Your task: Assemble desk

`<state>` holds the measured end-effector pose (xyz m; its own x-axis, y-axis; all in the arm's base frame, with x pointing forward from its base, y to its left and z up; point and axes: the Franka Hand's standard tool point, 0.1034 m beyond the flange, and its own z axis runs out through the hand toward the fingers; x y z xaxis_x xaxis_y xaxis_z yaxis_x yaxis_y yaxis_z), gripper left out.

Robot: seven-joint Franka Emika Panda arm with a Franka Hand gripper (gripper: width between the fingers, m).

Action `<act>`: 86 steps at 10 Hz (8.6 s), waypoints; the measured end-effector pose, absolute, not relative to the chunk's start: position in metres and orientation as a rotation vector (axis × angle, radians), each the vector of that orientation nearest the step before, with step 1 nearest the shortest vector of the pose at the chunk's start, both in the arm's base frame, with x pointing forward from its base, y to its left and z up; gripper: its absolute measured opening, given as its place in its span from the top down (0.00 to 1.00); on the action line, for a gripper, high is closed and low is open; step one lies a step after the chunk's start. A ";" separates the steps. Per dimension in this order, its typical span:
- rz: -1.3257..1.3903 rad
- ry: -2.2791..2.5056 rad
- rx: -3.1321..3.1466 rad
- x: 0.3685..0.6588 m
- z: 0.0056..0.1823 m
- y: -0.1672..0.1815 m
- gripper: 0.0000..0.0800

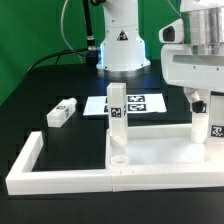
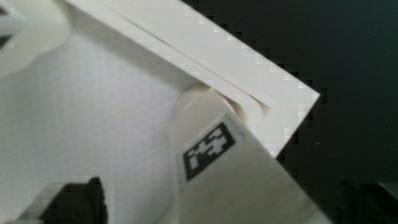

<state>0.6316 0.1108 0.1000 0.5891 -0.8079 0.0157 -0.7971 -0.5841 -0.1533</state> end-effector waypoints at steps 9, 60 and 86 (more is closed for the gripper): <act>-0.151 1.228 -2.796 0.637 0.104 0.110 0.64; 0.004 2.398 -1.685 0.634 0.152 0.063 0.19; 0.353 0.467 -2.933 0.492 0.096 -0.172 0.19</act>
Offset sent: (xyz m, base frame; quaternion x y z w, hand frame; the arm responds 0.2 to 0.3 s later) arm 0.0000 0.0000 0.0000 0.0000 0.0000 0.0650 0.9979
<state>0.4918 -0.1723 0.0958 0.9239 -0.2866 -0.2536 -0.3221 -0.9402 -0.1110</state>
